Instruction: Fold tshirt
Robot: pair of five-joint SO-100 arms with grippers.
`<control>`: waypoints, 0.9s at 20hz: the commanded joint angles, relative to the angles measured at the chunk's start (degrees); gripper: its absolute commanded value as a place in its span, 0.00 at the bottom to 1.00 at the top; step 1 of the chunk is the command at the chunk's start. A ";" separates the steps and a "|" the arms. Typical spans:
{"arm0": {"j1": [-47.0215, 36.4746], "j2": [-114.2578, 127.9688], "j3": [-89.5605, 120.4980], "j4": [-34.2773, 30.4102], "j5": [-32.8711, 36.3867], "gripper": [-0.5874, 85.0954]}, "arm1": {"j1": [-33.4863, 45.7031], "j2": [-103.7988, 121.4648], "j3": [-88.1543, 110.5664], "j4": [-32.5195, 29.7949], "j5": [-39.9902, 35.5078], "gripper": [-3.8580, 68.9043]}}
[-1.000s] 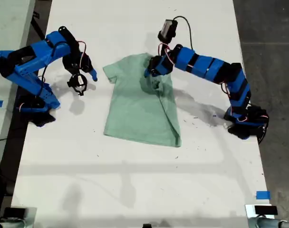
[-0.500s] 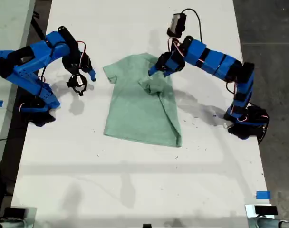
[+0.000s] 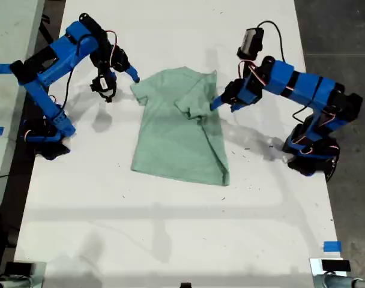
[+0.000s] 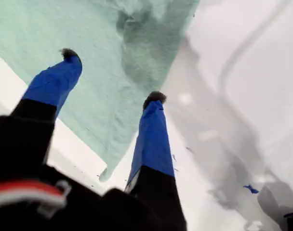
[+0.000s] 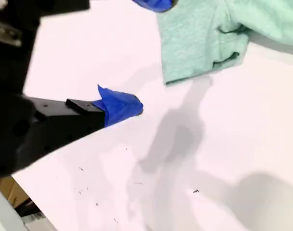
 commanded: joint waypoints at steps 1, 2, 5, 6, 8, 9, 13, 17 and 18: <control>-1.41 -9.93 -12.39 1.49 2.29 0.33 | -2.11 9.23 5.45 -2.02 2.81 0.42; -1.67 -13.18 -14.77 1.49 3.08 0.33 | -2.55 11.51 7.73 -2.46 3.43 0.41; -1.49 -21.01 -23.55 2.99 4.13 0.33 | -3.43 17.23 12.22 -2.81 4.39 0.41; -1.32 -22.32 -25.14 3.16 4.13 0.33 | -3.43 17.84 13.01 -2.64 4.48 0.41; -1.49 -23.12 -25.58 3.25 3.78 0.34 | -3.43 17.49 13.36 -2.72 4.39 0.41; -1.76 -23.20 -25.58 3.52 3.78 0.34 | -3.43 17.40 13.36 -3.16 4.22 0.42; -2.11 -23.47 -25.58 3.87 3.87 0.33 | -3.16 17.49 13.18 -3.25 3.69 0.41; -2.20 -27.16 -25.58 2.90 3.08 0.34 | -3.87 17.84 13.89 -3.52 4.39 0.41; -2.20 -28.65 -25.58 2.20 3.08 0.34 | -4.22 18.02 14.06 -3.52 4.57 0.41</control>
